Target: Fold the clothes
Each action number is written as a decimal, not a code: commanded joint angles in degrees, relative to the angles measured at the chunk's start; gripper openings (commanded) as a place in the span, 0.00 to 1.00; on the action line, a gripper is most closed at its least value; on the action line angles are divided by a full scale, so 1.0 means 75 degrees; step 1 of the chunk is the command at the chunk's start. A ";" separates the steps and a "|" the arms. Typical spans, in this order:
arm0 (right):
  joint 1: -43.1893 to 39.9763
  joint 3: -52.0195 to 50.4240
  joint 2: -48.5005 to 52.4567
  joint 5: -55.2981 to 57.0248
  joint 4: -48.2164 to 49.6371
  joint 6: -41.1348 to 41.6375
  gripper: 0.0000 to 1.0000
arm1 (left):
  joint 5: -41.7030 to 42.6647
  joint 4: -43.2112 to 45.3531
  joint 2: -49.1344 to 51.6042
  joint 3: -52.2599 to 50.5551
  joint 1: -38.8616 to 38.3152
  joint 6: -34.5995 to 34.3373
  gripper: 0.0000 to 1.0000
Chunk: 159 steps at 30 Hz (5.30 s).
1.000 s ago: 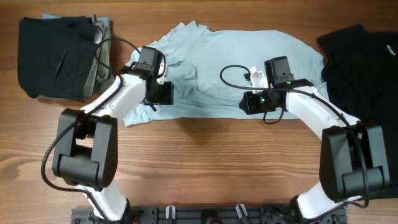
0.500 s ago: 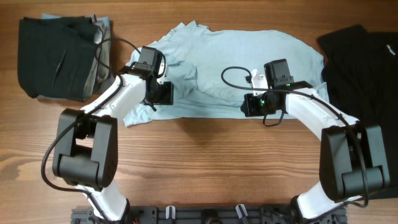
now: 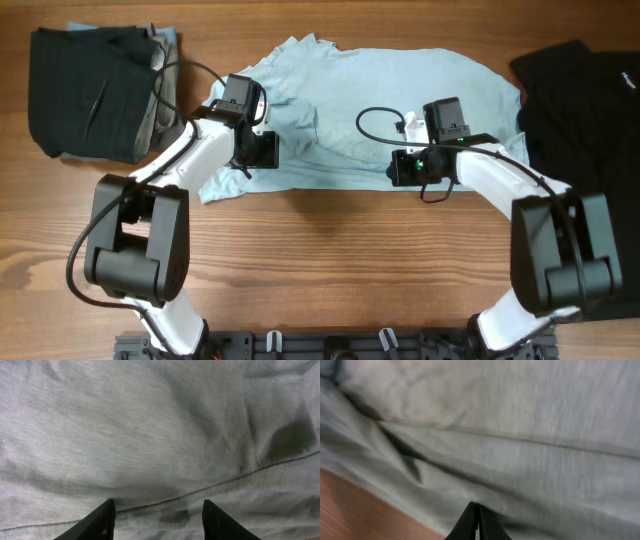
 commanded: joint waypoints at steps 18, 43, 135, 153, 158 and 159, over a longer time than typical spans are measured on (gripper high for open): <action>-0.0635 0.0554 -0.0376 0.0125 0.0953 0.0673 0.28 | -0.0044 0.0023 0.0061 -0.0026 0.0038 -0.0047 0.64; -0.0507 0.0554 -0.1600 -0.0778 -0.2171 0.0915 0.40 | -0.0041 -0.0230 0.0061 -0.0026 0.0038 -0.0050 0.66; -0.2057 0.0539 -0.0122 0.1480 -0.0629 0.2967 0.51 | -0.0041 -0.0099 0.0061 -0.0026 0.0038 -0.0047 0.67; -0.2903 0.0848 -0.0813 0.0953 0.1714 0.2678 0.68 | -0.0041 -0.0149 0.0061 -0.0026 0.0038 -0.0047 0.66; -0.3238 0.0848 -0.1405 0.1574 0.0656 0.2387 0.72 | -0.0044 -0.0149 0.0061 -0.0026 0.0038 -0.0047 0.67; -0.3281 0.0845 -0.1402 0.1775 0.0562 0.2279 0.72 | -0.0044 -0.0149 0.0061 -0.0026 0.0038 -0.0047 0.67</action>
